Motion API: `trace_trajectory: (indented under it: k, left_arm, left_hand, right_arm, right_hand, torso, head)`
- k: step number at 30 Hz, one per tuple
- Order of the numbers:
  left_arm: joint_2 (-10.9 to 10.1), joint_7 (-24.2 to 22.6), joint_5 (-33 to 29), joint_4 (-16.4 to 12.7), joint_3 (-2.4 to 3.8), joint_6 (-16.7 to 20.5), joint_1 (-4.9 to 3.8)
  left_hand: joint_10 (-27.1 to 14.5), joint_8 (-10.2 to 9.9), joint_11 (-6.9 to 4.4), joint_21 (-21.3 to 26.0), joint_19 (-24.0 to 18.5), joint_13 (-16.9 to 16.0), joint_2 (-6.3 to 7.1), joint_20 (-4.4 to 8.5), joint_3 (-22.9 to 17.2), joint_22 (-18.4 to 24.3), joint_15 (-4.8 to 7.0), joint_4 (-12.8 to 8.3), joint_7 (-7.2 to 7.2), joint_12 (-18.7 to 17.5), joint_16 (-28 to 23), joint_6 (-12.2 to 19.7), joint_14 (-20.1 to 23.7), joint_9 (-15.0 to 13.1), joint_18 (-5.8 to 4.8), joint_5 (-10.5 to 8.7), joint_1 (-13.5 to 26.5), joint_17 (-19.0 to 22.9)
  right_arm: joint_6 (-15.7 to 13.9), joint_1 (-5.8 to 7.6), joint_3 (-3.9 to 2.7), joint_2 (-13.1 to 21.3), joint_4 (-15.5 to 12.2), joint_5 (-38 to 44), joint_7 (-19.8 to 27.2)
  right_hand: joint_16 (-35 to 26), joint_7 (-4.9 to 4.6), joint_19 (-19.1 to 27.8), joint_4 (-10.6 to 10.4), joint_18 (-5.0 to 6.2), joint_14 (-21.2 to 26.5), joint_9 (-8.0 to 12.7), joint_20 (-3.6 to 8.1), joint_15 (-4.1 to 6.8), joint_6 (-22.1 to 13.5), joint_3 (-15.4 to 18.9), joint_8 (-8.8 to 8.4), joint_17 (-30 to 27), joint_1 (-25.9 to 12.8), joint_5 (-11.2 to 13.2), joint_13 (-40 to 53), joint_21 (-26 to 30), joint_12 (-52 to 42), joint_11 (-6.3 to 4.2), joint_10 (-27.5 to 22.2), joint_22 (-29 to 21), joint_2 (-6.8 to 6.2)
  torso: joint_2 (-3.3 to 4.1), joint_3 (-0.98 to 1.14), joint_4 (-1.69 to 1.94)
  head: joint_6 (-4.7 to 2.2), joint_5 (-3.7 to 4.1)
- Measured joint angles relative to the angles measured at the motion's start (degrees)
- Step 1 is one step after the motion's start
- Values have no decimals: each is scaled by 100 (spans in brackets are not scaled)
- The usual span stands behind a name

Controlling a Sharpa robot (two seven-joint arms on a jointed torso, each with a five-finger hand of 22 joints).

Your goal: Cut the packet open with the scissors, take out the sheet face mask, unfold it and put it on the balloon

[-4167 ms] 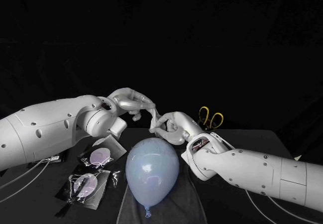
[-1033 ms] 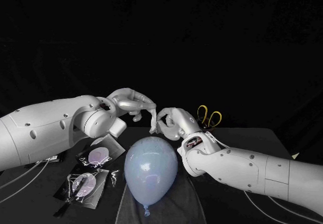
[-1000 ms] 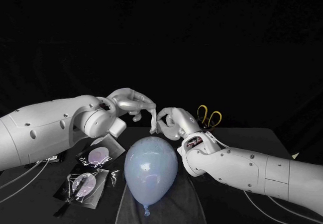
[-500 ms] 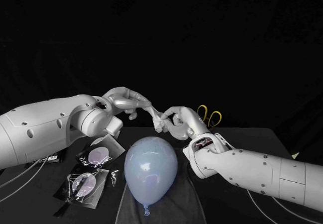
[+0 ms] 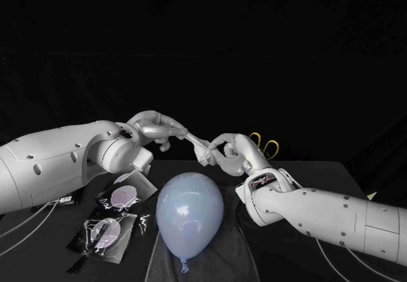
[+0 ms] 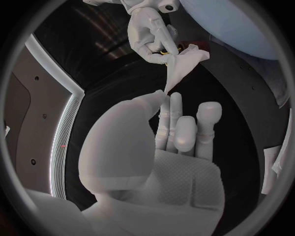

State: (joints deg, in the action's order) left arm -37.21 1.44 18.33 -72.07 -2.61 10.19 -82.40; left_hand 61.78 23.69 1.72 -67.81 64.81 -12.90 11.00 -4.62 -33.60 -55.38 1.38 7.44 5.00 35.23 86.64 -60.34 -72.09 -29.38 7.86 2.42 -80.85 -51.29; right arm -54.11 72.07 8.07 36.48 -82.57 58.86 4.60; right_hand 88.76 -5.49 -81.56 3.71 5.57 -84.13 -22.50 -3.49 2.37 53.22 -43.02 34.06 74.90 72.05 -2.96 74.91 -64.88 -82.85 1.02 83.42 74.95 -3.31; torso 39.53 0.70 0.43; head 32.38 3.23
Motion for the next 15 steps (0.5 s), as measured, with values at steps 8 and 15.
trace_trajectory:
  k: [8, 15]
  left_arm:
    - [11, 10, -5, -2, -8, 1, 4]
    - [29, 39, -6, 1, -27, 1, 4]
  left_hand:
    - [1, -25, -1, 1, 0, 0, 2, 0, 0, 0, 0, 0, -8, 0, 0, 8, 0, -85, 0, 14, 2, -21]
    - [1, 2, -2, 1, 0, 0, 4, 0, 0, 1, 0, 0, 4, 0, 0, -3, 0, -85, 0, 14, 4, -21]
  right_arm:
    - [4, 0, -1, 2, -59, -26, 2]
    - [4, 2, -33, 41, -161, -85, 38]
  right_hand:
    - [0, 21, -20, 17, -34, 5, -9, 20, 4, 17, -16, -3, 1, 0, 0, -1, -7, -25, -21, 21, -3, 0]
    - [-3, 29, -20, 17, -36, 21, -12, 21, 19, 9, -16, -5, 5, 1, 0, 2, -29, -30, -21, 20, -4, -1]
  torso:
    - [0, -1, 15]
    - [-3, 0, 15]
  head:
    - [15, 3]
    - [15, -2]
